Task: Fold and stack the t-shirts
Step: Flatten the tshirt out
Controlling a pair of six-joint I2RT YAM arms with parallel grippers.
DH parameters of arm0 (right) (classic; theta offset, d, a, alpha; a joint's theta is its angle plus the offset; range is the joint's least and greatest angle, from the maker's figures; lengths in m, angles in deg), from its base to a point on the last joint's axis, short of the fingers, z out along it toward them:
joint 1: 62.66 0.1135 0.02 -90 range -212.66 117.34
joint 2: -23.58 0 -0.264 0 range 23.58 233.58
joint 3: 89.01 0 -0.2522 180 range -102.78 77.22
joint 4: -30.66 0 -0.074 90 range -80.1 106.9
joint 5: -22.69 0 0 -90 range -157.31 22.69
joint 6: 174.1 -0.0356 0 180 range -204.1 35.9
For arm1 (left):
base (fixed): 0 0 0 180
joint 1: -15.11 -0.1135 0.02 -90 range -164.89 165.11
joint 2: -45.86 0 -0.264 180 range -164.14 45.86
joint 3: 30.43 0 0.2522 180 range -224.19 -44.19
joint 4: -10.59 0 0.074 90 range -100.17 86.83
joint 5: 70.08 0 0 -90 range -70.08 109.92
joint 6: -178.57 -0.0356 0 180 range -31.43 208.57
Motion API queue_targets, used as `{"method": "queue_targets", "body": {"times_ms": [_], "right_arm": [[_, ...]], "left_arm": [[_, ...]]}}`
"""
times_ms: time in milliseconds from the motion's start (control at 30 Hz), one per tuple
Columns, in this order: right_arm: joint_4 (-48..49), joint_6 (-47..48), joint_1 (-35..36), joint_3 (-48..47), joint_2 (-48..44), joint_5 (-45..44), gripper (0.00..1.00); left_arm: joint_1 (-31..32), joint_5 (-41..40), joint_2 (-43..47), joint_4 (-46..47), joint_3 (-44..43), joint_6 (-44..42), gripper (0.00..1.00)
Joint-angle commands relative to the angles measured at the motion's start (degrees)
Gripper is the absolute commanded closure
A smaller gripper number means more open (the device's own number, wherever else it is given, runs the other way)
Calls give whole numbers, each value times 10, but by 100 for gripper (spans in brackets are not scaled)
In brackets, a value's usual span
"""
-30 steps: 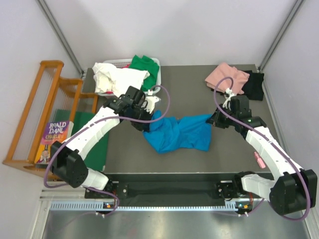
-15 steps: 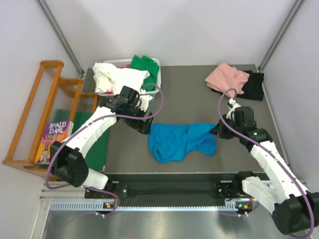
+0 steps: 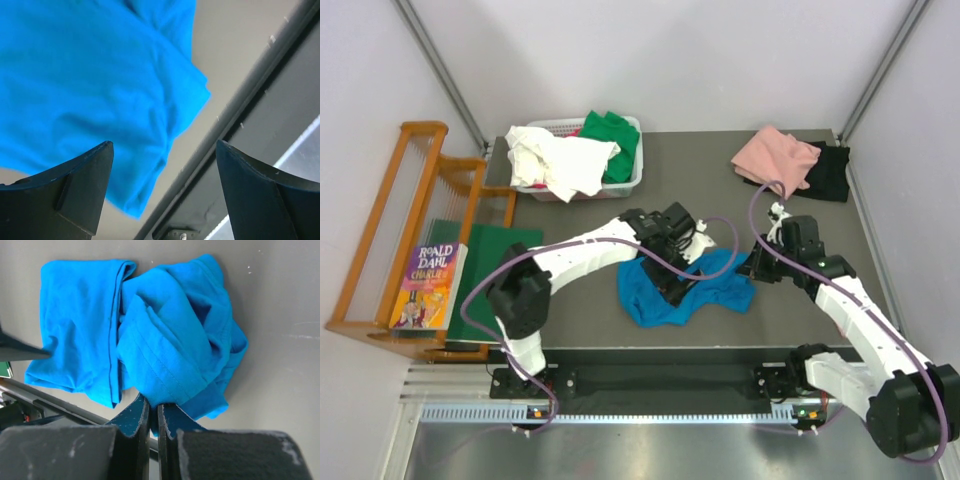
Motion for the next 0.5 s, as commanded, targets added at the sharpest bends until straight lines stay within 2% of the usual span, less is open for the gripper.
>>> {"method": "queue_targets", "body": {"times_ms": [0,200,467], "right_arm": [[36,-13,11,-7,5,-3,100],[41,-11,14,-7,14,-3,100],[42,-5,15,-15,22,0,100]], "left_arm": [[11,-40,-40,54,-61,37,13],[25,-51,-122,52,-129,54,11],[44,-72,-195,49,-154,67,11]]}}
